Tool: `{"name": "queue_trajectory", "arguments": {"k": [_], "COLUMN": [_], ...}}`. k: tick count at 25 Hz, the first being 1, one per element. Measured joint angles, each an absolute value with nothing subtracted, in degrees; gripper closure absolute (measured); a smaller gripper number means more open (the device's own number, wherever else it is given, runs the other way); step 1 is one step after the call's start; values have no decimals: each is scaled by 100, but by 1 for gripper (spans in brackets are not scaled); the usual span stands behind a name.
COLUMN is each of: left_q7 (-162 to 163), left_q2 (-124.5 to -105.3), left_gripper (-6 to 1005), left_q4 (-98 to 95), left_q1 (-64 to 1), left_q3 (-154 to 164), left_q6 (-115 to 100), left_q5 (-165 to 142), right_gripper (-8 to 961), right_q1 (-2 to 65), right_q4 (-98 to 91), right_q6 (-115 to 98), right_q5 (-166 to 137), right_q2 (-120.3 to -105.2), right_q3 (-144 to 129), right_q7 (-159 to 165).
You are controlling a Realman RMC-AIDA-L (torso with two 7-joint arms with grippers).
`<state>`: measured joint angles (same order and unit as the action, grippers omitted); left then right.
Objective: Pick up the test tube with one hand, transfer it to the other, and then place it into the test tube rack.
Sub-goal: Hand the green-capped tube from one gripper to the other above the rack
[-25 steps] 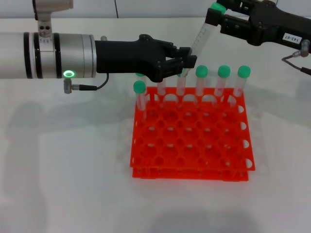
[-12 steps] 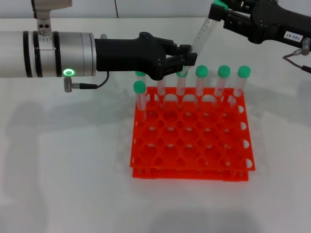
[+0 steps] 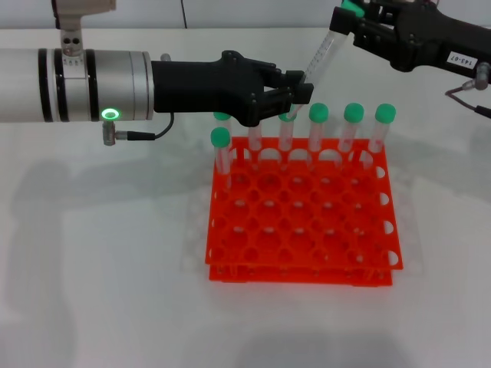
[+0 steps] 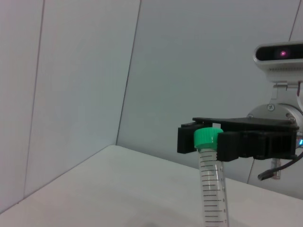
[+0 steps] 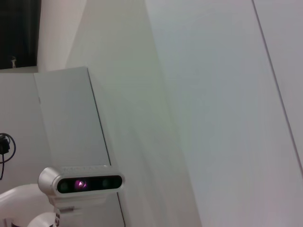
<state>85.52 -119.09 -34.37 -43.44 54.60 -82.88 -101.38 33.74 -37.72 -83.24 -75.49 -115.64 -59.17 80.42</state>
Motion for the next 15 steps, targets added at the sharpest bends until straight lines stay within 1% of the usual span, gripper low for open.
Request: {"name": "queue_trajectory", "arguments": {"k": [10, 15], "left_q7": [8511, 8509], "left_q2": [-11909, -11909], "left_gripper": [804, 804], "left_q4": [-3436, -3437], "left_q1": [-4323, -4320], "left_q3": [5469, 5466], "left_q6": [-8288, -8288], "left_q5": [-10100, -10096], "right_gripper": [678, 678], "right_q1": [3382, 3401], "right_q4": [-3771, -3770], "right_q6": [-8326, -8320], "right_q5": [-7544, -7544], "right_q2": [-11566, -11566], "right_q3": [-5932, -5933], "right_q7": [8044, 8043]}}
